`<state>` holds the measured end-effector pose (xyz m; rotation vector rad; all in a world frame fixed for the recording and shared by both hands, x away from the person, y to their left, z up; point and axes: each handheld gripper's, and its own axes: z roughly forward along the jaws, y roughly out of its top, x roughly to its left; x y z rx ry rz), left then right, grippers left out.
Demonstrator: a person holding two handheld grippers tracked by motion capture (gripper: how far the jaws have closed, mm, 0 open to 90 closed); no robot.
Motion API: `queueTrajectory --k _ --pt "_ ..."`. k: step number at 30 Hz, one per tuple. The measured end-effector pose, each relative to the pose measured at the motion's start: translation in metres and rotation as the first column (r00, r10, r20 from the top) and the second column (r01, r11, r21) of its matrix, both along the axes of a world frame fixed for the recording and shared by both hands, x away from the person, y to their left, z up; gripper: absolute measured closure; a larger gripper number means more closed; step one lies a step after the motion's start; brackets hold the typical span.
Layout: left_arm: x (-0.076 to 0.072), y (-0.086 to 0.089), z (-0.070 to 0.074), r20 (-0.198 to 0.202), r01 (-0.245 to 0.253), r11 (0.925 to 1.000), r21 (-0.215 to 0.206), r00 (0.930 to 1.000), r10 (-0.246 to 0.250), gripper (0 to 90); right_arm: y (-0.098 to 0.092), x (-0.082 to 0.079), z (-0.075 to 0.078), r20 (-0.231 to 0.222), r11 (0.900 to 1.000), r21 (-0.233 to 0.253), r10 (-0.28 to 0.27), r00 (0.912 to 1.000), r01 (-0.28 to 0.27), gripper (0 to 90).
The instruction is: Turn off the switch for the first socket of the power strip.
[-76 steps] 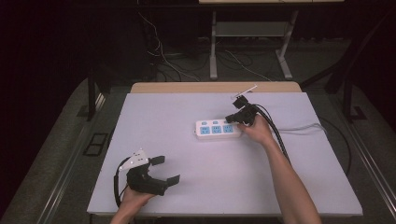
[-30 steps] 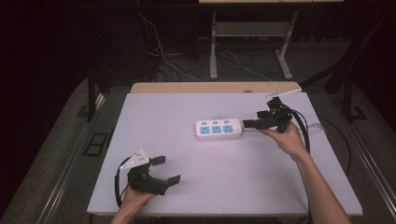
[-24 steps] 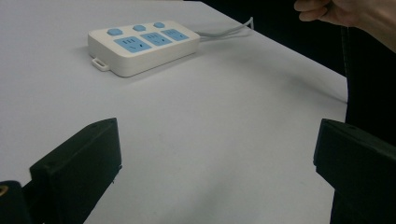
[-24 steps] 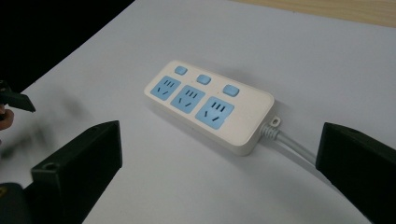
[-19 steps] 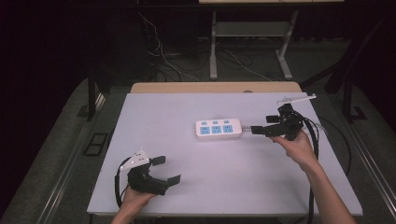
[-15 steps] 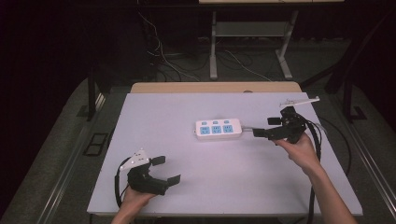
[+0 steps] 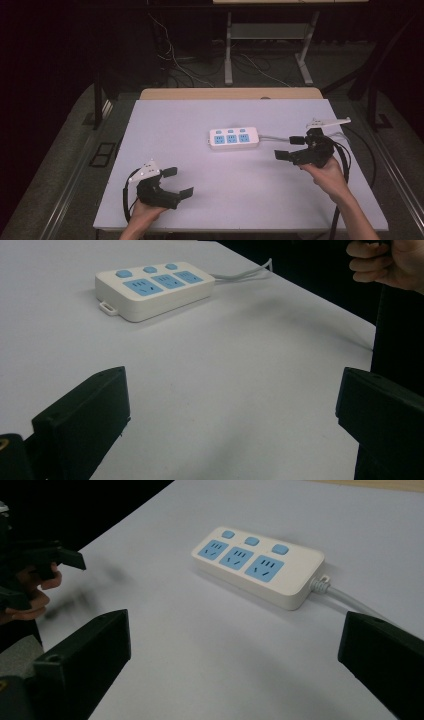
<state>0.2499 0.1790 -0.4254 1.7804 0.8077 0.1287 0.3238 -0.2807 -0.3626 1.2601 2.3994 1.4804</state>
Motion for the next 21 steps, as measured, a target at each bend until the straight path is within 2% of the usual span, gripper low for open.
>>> queueTrajectory --k 11,21 --pt "0.000 0.000 0.000 0.000 0.000 1.0000 0.000 1.0000 0.000 0.0 -0.005 -0.024 -0.012 0.011 1.000 0.018 0.001 0.9999 -0.001 0.2" --pt "-0.001 0.000 0.000 0.001 0.000 1.0000 0.005 1.0000 0.000 0.0 -0.014 -0.049 -0.033 0.037 0.999 0.024 -0.024 0.9990 0.023 0.3"
